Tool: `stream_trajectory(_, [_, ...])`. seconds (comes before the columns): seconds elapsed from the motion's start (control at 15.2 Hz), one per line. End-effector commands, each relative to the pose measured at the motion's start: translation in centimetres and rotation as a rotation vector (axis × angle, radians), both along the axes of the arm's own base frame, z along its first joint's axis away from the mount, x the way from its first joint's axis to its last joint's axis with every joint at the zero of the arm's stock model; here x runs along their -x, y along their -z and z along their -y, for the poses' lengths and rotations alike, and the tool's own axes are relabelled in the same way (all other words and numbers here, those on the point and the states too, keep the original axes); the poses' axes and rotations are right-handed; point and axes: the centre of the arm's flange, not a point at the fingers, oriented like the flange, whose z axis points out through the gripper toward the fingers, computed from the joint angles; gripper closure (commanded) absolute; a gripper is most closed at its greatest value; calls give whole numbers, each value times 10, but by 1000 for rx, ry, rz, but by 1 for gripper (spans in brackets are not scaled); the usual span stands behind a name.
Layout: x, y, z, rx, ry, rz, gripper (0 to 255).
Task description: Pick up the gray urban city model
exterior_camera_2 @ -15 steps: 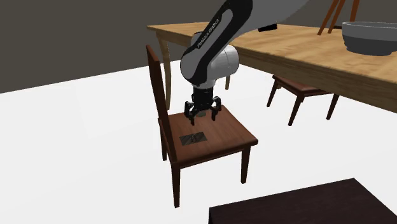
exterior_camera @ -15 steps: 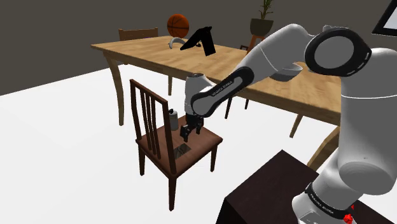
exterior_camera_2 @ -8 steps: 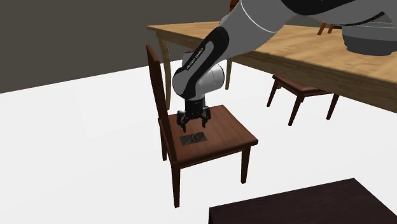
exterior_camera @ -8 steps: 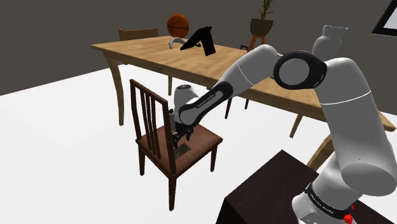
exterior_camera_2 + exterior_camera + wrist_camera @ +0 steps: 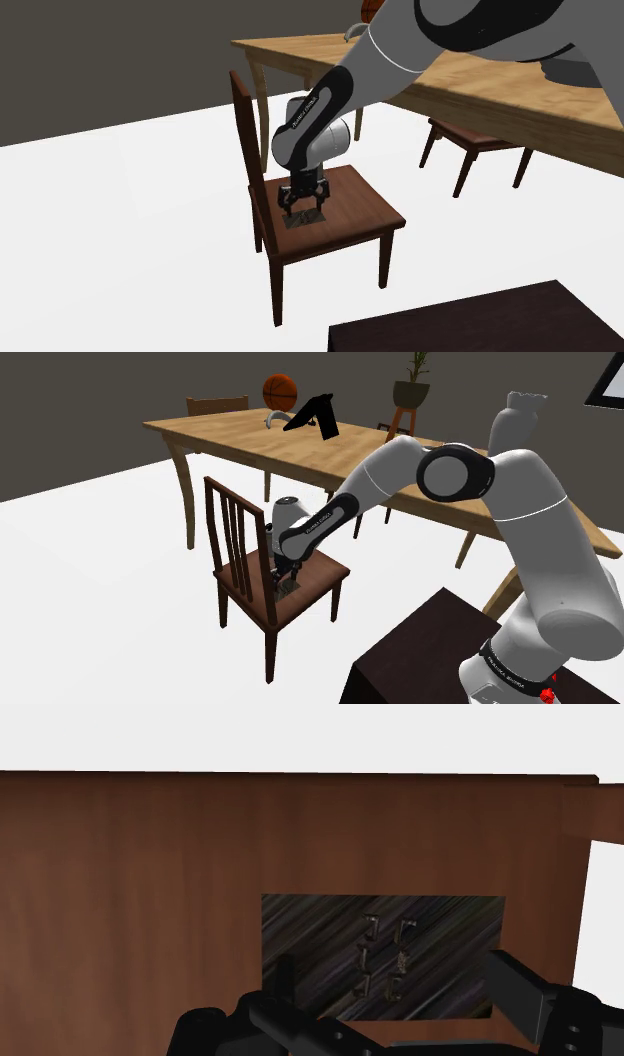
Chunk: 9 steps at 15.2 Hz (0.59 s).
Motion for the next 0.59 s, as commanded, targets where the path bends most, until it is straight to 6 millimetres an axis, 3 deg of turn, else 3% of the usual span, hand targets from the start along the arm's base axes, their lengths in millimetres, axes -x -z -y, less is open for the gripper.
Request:
stream_trajectory(0.0, [0,2,0,0,0,1,0])
stream_trajectory(0.07, [0,2,0,0,0,1,255])
stream_trajectory(0.53, [0,2,0,0,0,1,255])
